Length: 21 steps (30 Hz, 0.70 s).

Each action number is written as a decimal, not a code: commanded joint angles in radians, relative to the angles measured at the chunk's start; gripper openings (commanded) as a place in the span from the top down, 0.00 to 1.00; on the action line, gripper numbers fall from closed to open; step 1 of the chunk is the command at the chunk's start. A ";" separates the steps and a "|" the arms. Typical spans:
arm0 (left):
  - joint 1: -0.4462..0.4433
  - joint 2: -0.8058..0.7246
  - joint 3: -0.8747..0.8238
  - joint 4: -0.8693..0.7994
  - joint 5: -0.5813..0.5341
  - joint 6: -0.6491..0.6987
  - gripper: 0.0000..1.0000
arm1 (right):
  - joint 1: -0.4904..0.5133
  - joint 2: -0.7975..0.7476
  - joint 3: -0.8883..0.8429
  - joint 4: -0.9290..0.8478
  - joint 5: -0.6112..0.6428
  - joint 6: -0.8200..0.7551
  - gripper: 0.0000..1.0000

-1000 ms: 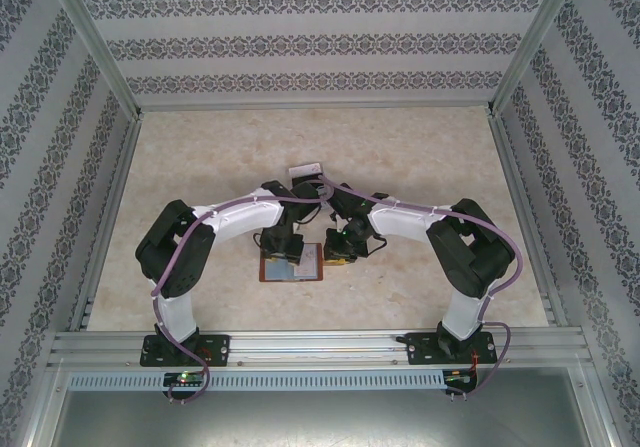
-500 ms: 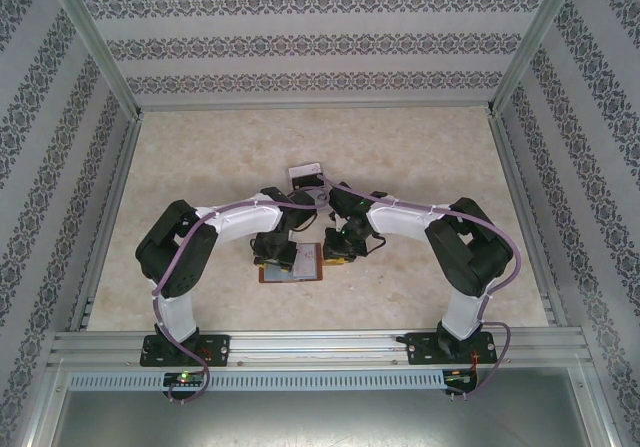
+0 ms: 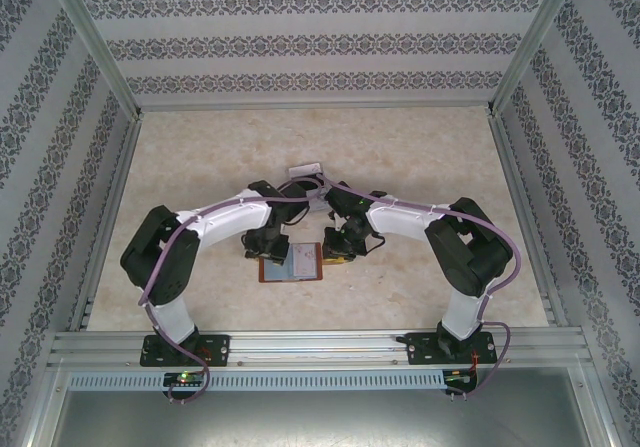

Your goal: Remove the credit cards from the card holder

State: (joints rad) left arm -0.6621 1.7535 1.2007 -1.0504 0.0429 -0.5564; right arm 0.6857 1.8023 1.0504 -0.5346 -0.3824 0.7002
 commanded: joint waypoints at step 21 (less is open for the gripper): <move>0.111 -0.092 -0.259 0.684 0.620 -0.229 0.64 | 0.047 0.011 0.049 0.089 -0.093 0.061 0.78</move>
State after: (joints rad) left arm -0.5606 1.6413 0.9466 -0.4366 0.6151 -0.7555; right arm 0.7212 1.8019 1.0702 -0.4610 -0.4591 0.7383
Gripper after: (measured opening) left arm 0.362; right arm 0.225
